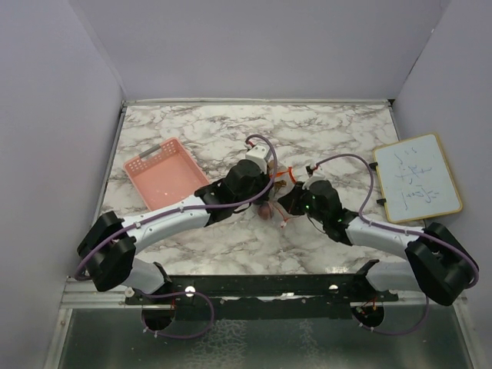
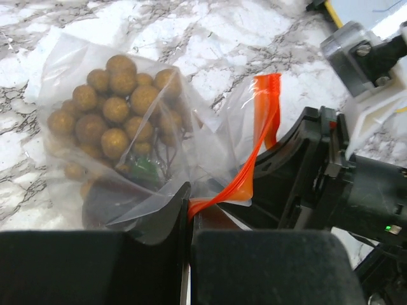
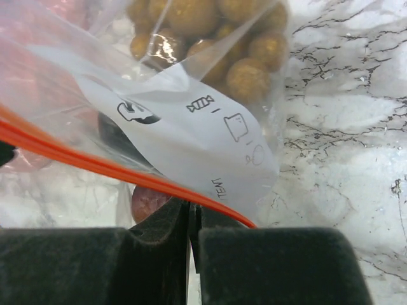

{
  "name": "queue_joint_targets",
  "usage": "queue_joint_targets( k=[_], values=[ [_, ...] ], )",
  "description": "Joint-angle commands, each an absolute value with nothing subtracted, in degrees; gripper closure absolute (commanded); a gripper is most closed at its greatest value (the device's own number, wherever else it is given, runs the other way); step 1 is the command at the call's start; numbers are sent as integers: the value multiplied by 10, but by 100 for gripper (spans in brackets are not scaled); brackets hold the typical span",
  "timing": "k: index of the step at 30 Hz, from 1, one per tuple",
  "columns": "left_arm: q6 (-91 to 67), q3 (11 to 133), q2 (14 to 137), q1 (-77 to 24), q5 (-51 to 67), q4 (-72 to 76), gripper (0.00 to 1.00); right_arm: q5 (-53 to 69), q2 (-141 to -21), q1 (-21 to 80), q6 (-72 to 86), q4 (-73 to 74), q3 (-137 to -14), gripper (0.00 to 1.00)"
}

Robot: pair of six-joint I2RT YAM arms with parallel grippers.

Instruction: Open the zip-top bag and remove the fake food

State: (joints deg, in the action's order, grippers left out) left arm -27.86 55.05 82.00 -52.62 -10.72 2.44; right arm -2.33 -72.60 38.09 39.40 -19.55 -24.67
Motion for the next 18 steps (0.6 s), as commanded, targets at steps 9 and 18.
queue_joint_targets(
  k=[9,18],
  values=[
    [-323,527,788,-532,-86,89,100,104,-805,375,408,-287,-258,59],
    [-323,528,800,-533,-93,91,100,203,-835,375,351,-340,-246,27]
  ],
)
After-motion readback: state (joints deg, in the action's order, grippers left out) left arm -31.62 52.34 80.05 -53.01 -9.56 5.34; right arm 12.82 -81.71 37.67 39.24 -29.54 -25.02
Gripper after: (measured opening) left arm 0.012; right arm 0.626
